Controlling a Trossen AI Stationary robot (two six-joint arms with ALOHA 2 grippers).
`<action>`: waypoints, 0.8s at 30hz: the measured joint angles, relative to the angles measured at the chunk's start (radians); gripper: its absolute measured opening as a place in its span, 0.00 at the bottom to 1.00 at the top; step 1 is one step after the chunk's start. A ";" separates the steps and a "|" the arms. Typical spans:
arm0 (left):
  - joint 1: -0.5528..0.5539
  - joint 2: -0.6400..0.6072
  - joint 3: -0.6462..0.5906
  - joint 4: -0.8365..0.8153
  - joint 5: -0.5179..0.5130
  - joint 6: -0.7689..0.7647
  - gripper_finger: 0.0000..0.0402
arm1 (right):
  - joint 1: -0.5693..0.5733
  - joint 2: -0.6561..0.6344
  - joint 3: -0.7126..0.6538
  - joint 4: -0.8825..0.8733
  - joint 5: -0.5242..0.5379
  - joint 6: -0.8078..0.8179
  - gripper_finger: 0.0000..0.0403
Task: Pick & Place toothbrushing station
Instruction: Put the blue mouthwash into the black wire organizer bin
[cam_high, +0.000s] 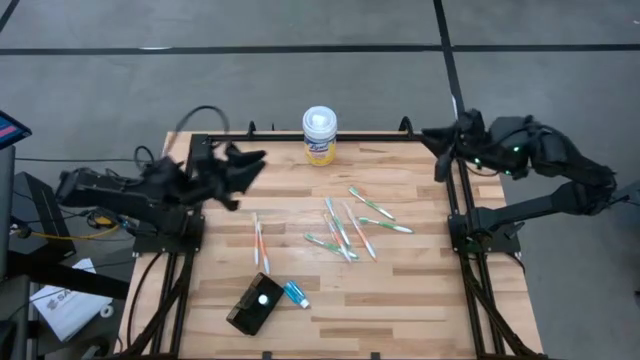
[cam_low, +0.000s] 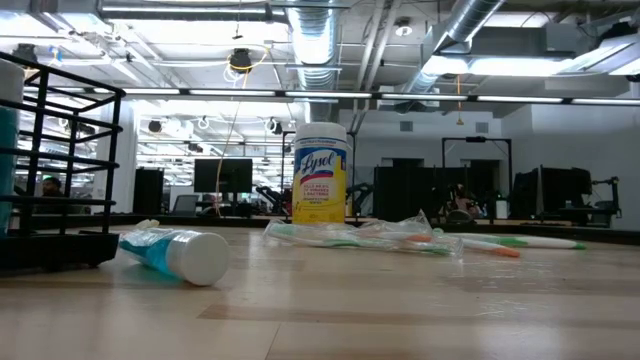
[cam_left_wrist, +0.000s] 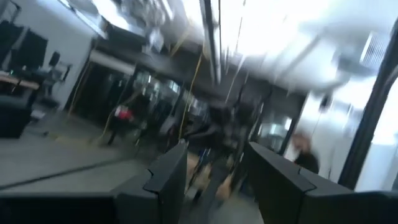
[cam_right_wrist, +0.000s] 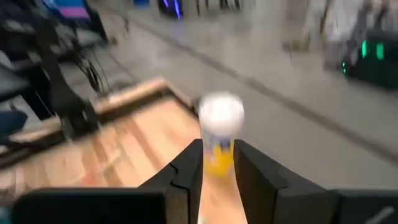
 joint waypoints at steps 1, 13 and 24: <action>0.023 0.033 0.032 -0.043 0.029 -0.001 0.40 | 0.006 0.006 0.001 -0.045 0.000 0.046 0.20; 0.003 0.413 0.268 -0.756 0.422 -0.019 0.40 | 0.249 0.088 -0.003 -0.328 0.000 0.312 0.20; -0.141 0.636 0.422 -0.854 0.471 0.218 0.40 | 0.293 0.027 -0.002 -0.342 0.026 0.288 0.20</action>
